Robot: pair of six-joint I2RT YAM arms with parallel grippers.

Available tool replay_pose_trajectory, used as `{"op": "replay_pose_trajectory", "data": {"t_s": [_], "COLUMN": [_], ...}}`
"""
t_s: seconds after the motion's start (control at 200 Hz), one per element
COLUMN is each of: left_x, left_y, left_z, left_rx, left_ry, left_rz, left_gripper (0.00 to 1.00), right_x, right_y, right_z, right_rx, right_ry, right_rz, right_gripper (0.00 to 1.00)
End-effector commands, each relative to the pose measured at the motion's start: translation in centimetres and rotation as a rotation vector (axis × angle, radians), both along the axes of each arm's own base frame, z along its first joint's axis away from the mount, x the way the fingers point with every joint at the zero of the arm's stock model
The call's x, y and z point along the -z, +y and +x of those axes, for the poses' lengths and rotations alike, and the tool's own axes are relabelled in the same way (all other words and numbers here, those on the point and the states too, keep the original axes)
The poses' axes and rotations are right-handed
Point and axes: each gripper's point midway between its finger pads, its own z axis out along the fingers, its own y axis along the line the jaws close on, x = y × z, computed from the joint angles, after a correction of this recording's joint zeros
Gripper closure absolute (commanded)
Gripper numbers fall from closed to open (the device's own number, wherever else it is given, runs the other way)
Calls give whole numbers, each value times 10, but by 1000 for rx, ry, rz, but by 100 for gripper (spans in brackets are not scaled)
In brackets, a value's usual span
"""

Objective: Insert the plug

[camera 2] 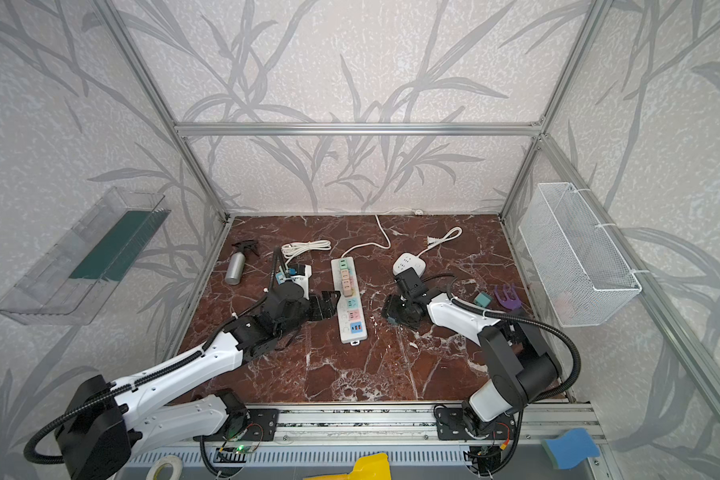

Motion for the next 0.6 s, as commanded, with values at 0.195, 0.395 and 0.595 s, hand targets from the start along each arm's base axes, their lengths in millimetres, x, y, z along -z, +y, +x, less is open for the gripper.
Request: {"op": "replay_pose_trajectory", "data": {"t_s": [0.195,0.395,0.595], "left_x": [22,54,84], "left_y": [-98,-167,-185], "left_z": [-7,-8,6], "left_rx": [354,556,612], "left_ry": [-12,-17,59], "left_rz": [278,402,543], "left_gripper": [18,18,15], "right_x": [-42,-52,-54], "right_y": [-93,-137,-129], "right_z": [20,32,31], "right_rx": [38,136,90], "right_ry": [-173,-222,-267], "right_rz": [-189,-181,-99], "right_gripper": [30,30,17]}}
